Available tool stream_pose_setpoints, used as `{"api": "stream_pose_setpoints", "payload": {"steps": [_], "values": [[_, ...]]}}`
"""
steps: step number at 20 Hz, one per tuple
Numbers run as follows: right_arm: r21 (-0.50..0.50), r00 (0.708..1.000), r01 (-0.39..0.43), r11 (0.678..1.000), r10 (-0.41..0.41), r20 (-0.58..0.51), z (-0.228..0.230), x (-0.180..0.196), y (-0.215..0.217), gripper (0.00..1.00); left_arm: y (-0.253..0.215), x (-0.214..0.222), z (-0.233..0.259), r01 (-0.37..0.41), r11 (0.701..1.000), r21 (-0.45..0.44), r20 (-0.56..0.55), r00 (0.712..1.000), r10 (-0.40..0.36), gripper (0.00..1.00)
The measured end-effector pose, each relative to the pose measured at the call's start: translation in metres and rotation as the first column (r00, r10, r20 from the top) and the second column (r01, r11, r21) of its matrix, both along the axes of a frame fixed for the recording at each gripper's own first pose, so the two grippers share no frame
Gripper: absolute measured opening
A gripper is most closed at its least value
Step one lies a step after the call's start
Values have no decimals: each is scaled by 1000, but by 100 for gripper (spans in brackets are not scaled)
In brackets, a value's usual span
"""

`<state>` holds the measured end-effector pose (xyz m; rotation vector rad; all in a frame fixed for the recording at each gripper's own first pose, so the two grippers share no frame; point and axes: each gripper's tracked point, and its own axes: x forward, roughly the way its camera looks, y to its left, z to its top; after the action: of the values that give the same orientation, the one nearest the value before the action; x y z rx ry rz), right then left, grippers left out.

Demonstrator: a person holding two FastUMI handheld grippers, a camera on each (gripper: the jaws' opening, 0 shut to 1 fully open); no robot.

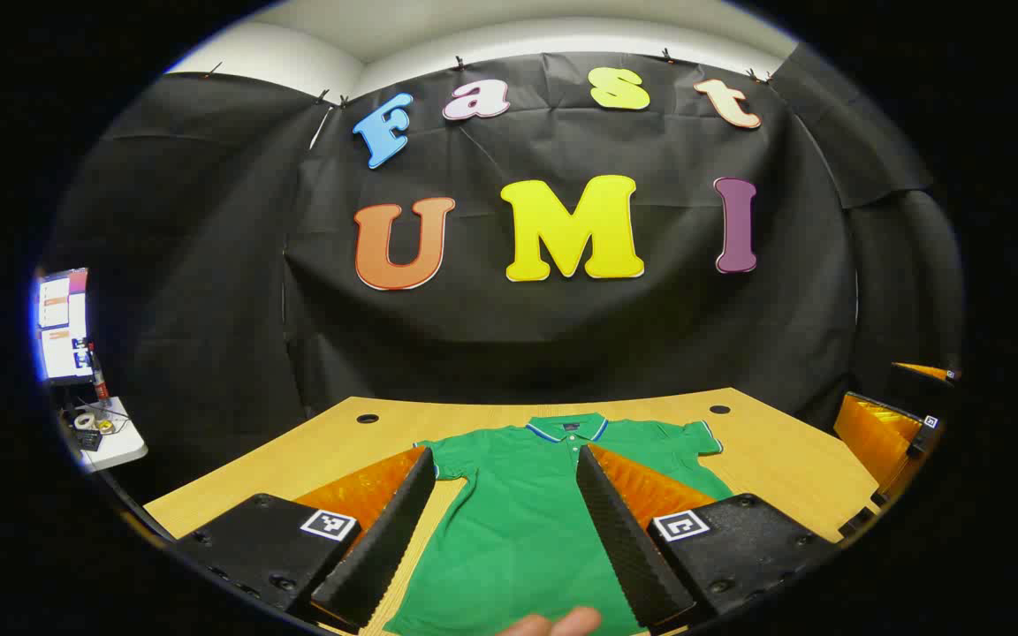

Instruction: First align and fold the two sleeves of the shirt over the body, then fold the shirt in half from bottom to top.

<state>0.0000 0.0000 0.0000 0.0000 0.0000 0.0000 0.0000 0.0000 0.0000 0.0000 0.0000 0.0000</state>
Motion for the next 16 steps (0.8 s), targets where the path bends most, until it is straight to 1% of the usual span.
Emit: {"api": "stream_pose_setpoints", "payload": {"steps": [4, 16], "values": [[-9, 1000, 3, 1000, -3, 0, 0, 1, 0, 95, 0, 0, 0, -3, 1000, 13, 7, 1000, 3, 100], [-15, 1000, 23, 1000, -23, -15, -7, 7, -12, 95, 0, 2, -2, -8, 1000, 15, 7, 1000, 8, 100]]}}
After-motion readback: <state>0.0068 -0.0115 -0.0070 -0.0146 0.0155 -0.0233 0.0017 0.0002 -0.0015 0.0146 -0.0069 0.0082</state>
